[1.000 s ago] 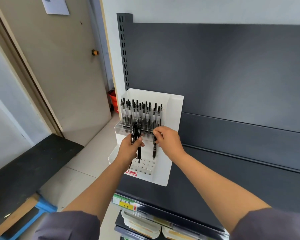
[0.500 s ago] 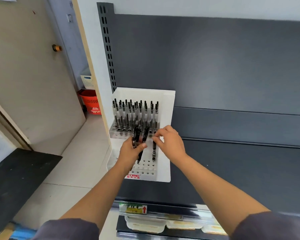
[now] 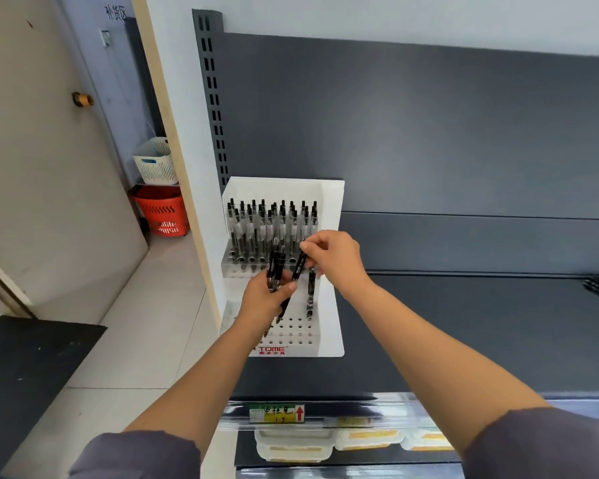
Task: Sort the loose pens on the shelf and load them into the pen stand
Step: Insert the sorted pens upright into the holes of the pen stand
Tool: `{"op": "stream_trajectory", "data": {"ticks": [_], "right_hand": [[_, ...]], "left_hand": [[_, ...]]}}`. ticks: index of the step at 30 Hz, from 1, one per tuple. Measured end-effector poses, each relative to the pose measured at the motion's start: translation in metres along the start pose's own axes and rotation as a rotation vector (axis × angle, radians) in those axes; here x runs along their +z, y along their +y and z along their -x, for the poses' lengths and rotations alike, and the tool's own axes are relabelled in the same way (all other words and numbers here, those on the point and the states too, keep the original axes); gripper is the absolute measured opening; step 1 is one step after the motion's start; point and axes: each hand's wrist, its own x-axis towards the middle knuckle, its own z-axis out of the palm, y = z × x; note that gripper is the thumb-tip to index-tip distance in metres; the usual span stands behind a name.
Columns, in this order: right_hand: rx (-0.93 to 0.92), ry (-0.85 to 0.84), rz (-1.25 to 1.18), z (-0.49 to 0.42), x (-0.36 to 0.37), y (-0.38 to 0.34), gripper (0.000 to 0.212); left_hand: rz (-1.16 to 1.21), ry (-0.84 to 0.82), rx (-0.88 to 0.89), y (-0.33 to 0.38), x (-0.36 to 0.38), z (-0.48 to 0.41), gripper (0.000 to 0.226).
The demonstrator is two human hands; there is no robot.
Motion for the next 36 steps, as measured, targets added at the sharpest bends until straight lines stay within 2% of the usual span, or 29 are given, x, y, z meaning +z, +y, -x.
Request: {"op": "stream_trajectory", "data": {"ticks": [3, 5, 7, 14, 17, 22, 30, 36], "right_hand": [[-0.057, 0.044, 0.094, -0.003, -0.005, 0.002, 0.01], [-0.085, 0.073, 0.141, -0.003, -0.007, 0.004, 0.01], [-0.1, 0.068, 0.201, -0.003, -0.006, 0.006, 0.011], [-0.112, -0.049, 0.389, 0.005, 0.009, 0.022, 0.016], [-0.18, -0.026, 0.546, 0.005, 0.013, 0.028, 0.016], [-0.228, 0.014, 0.689, -0.001, 0.018, 0.036, 0.017], [-0.19, -0.025, 0.627, 0.002, 0.017, 0.036, 0.02], [-0.176, -0.088, 0.426, 0.004, 0.015, 0.01, 0.026]], "left_hand": [[0.095, -0.022, -0.009, 0.0, -0.004, 0.0, 0.007], [0.122, -0.018, -0.018, -0.001, -0.005, -0.001, 0.02], [0.115, -0.028, -0.011, -0.001, -0.006, 0.0, 0.025], [-0.022, -0.052, -0.019, -0.012, -0.012, 0.001, 0.019], [-0.049, -0.03, -0.014, -0.015, -0.013, 0.001, 0.021], [0.043, 0.023, -0.011, -0.016, -0.013, 0.002, 0.017], [0.037, 0.001, 0.0, -0.019, -0.014, 0.003, 0.015], [0.059, -0.023, 0.035, -0.012, -0.009, 0.004, 0.017]]}}
